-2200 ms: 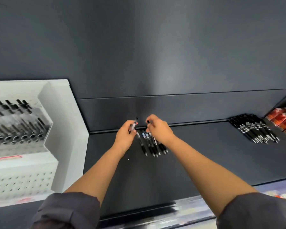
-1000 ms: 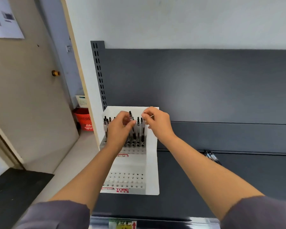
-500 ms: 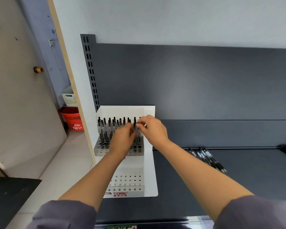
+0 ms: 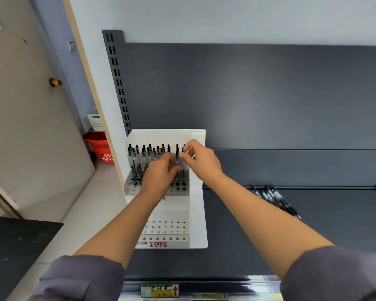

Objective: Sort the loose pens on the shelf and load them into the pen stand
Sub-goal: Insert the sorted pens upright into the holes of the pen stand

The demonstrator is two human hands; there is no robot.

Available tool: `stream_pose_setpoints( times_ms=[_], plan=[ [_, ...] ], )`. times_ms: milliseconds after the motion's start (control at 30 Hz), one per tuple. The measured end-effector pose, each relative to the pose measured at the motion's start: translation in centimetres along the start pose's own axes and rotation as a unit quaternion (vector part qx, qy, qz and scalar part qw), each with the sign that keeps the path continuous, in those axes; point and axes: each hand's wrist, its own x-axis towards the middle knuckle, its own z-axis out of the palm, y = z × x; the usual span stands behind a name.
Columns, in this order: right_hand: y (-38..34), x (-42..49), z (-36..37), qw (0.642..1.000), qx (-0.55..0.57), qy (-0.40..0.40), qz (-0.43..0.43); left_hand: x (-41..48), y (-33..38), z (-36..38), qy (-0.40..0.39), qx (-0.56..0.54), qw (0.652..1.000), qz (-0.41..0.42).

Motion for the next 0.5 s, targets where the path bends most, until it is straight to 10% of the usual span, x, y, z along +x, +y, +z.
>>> stream_pose_setpoints(
  times_ms=[200,500],
  plan=[
    [2.2,-1.1,-3.2,1.0,0.006,0.0,-0.008,-1.4,3.3,0.1,0.094,0.033,0.994,0.05],
    [12.1,-5.9,-14.0,0.998,-0.055,-0.02,0.017,-3.2,15.1,9.3,0.025,0.014,0.99,0.135]
  ],
)
